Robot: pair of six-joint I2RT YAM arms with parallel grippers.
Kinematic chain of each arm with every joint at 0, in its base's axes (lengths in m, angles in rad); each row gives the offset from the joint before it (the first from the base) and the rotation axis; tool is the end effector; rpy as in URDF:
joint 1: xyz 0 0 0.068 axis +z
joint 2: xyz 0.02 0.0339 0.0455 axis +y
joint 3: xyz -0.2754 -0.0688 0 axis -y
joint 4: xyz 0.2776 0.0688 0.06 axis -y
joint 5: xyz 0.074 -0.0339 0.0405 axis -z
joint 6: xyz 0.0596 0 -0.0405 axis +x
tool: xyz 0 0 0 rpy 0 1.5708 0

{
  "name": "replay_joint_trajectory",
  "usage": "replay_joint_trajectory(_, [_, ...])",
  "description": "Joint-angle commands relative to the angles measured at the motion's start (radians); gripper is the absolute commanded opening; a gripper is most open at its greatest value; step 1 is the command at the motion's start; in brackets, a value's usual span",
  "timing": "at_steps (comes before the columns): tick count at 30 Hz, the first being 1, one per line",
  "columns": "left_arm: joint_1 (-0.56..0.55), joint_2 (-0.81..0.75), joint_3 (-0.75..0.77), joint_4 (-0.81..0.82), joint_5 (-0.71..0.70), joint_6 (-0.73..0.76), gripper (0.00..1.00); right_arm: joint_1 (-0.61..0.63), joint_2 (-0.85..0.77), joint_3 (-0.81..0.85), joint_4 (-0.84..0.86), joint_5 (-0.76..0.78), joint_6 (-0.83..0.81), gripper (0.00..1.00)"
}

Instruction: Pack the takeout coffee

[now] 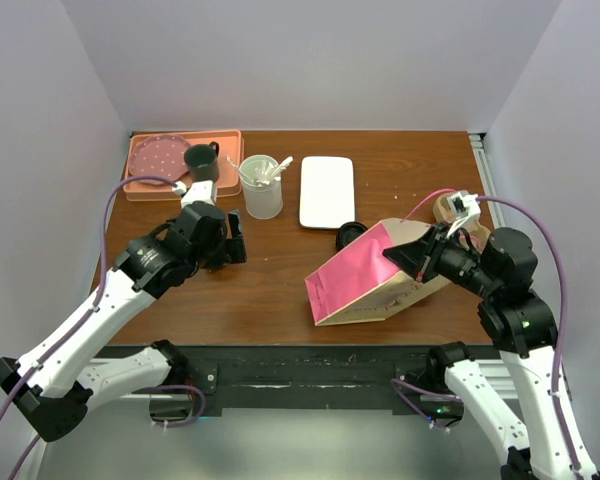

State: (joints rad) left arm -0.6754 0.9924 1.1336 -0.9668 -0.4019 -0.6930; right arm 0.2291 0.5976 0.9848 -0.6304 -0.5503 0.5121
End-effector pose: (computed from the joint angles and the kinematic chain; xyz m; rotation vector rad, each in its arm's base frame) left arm 0.1888 -0.1214 0.3479 -0.2047 2.3136 -0.2065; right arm 0.1369 0.0639 0.3988 -0.1438 1.8925 1.0127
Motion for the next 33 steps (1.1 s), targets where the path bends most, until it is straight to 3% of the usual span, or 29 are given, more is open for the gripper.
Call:
replay_joint_trajectory(1, [0.004, 0.011, 0.060, 0.002, -0.026, -0.032, 1.00, 0.007, 0.024, -0.021, 0.109, -0.083, 0.051, 0.11])
replay_joint_trajectory(6, [0.004, -0.012, 0.051, 0.069, 0.101, -0.022, 1.00, 0.013, 0.033, -0.046, 0.158, -0.119, 0.100, 0.32])
replay_joint_trajectory(16, [-0.001, -0.074, -0.049, 0.299, 0.529, 0.049, 0.98, 0.018, 0.018, -0.061, 0.104, -0.123, 0.075, 0.35])
replay_joint_trajectory(22, [-0.032, 0.024, 0.060, 0.326, 0.563, 0.087, 0.97, 0.019, -0.028, -0.089, 0.135, -0.155, 0.118, 0.47])
replay_joint_trajectory(29, [-0.114, 0.153, 0.198, 0.408, 0.578, 0.090, 0.94, 0.019, -0.035, -0.078, 0.061, -0.152, 0.050, 0.44])
replay_joint_trajectory(33, [-0.148, 0.274, 0.385, 0.367, 0.563, 0.154, 0.93, 0.019, -0.032, -0.072, 0.041, -0.157, 0.019, 0.44])
